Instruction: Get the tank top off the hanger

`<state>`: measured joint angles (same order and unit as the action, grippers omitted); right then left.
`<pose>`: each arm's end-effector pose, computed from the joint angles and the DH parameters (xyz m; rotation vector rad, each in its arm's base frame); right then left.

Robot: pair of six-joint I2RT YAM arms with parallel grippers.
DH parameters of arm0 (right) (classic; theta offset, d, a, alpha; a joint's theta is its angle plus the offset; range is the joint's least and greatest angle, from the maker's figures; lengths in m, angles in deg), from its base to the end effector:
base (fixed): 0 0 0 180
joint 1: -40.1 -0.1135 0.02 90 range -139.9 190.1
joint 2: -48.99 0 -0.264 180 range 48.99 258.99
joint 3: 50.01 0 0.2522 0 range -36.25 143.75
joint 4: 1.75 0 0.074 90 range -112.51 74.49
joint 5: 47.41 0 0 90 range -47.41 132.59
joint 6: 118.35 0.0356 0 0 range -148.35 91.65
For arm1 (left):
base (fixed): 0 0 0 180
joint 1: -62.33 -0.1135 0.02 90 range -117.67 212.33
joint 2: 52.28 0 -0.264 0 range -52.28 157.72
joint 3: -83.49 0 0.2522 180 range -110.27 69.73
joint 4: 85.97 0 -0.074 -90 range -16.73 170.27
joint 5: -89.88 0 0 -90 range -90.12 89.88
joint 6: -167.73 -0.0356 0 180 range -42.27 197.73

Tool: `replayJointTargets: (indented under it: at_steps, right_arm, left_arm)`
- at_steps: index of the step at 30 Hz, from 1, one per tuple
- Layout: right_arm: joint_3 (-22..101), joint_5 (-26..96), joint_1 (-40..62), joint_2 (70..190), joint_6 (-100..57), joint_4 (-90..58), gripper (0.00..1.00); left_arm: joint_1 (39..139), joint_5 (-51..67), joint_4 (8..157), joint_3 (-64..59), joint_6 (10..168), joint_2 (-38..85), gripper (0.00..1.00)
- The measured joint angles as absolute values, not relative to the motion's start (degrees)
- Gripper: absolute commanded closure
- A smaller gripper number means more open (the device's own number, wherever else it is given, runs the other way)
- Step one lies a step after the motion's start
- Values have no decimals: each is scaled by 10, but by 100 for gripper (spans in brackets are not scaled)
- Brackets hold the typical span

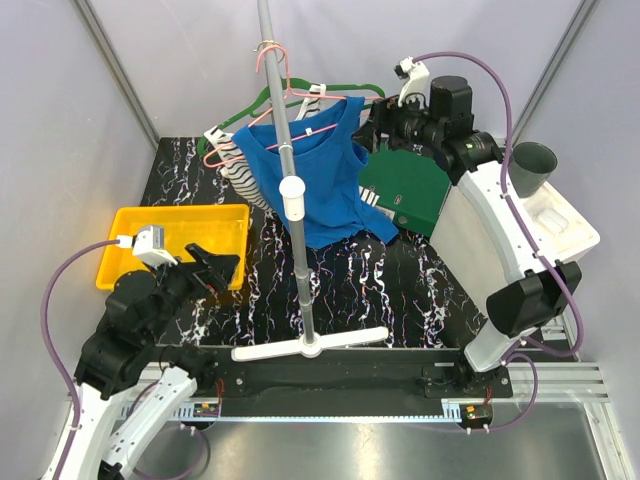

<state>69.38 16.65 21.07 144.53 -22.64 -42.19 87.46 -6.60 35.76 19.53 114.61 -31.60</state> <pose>0.3520 0.1379 0.4480 -0.5343 1.8151 0.7173 0.0581 -0.0228 0.3513 -0.2736 1.8612 -0.6518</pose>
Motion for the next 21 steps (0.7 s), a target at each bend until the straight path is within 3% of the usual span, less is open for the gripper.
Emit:
replayJointTargets:
  at_steps: [10, 21]
  right_arm:
    - [732, 145, 207, 1425, -276, -425, 33]
    - [859, 33, 188, 1499, -304, -410, 36]
  left_arm:
    - [875, -66, 363, 184, 1133, -283, 1]
    - [875, -54, 380, 161, 1147, -264, 1]
